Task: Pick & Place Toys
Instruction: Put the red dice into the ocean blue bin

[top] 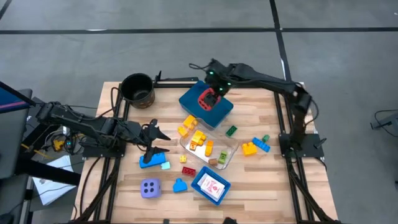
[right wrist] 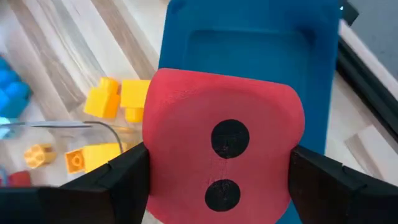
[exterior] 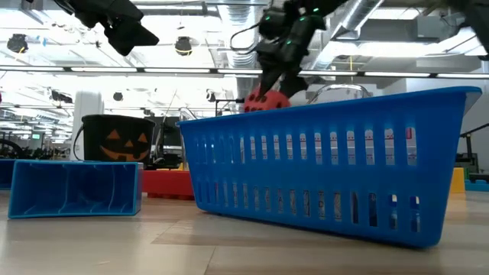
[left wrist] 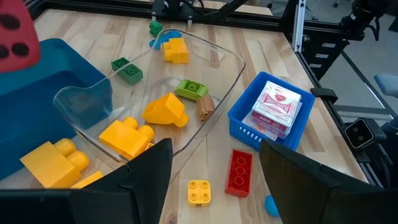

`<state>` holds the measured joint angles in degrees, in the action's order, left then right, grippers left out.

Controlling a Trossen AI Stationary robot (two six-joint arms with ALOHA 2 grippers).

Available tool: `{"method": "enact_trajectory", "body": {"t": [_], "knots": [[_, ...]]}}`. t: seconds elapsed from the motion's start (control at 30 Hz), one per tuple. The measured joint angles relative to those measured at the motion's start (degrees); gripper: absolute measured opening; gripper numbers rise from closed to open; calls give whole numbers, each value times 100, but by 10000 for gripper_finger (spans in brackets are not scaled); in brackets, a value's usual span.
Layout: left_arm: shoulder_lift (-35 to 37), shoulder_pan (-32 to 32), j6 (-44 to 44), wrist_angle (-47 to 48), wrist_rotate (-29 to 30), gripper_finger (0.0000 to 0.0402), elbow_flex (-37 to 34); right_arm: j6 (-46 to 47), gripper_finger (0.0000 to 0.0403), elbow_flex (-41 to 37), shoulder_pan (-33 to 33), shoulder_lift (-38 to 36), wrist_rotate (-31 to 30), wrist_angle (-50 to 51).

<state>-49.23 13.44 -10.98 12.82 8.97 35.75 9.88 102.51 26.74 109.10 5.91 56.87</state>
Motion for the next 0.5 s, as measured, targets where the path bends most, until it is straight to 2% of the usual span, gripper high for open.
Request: {"method": "enact_trajectory", "body": {"t": [0.23,0.5], "knots": [[-2,1,-20,3,-2,237,0,-255,300,830,128,864,-313,261],[-2,1,-22,-2,-2,237,0,-325,300,976,179,1343,-340,-7]]}}
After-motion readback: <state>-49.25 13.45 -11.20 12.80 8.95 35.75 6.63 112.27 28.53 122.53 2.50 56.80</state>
